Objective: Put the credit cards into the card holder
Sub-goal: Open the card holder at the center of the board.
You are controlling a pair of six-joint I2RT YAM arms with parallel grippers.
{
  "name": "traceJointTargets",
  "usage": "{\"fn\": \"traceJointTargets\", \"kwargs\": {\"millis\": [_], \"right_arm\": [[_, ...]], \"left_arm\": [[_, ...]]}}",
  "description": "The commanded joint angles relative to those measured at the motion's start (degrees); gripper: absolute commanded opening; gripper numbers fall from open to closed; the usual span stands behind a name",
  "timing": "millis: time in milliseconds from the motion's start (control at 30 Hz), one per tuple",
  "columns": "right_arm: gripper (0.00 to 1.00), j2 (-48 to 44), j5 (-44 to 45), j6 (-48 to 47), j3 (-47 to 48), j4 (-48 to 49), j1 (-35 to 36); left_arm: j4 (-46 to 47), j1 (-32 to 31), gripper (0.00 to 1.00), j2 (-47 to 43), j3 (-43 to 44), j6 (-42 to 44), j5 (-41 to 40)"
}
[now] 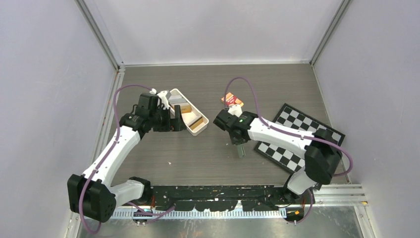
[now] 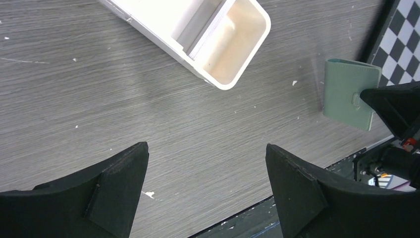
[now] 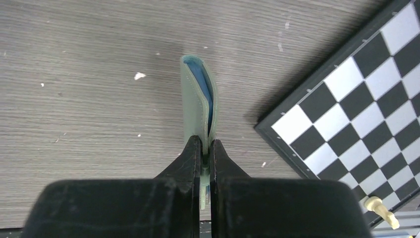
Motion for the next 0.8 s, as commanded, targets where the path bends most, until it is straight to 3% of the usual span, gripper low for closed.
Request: {"fn": "traceJointTargets", "kwargs": {"millis": [0,100,167,367,467,567,767], "right_arm": [[0.12,2.95,-2.98,1.6,4.16,3.21,2.28],[0.46,3.04,-9.59,2.23,5.5,7.81,2.94],[0.57,2.84,-14.14,2.91,5.58,12.28,3.16],[0.59,3.29,-23.48,4.94,4.09,20.36,4.51],[0.59,1.88,-21.37,5.01,3.41,19.85,4.84],[0.67,-0.93,-16.11,3.75,2.28,17.35,4.76],[0.68,-4.79,-19.18,2.44,-5.2,19.38,1.04]], "left_arm": [[-0.86,0.08,0.9,-1.32,0.44,2.66,-2.24],[-0.79,0.08,0.9,-1.2,0.37,2.71,-2.13],[-0.56,0.08,0.9,-1.4,0.32,3.18,-0.63],[-0.06,0.08,0.9,-2.39,-0.25,3.34,-0.59],[-0.09,0.08,0.9,-2.43,-0.25,3.38,-0.14],[1.07,-0.82,0.88,-3.03,-1.16,1.89,0.92],[11.08,-10.82,0.87,-4.72,-9.64,-11.16,-1.26]]}}
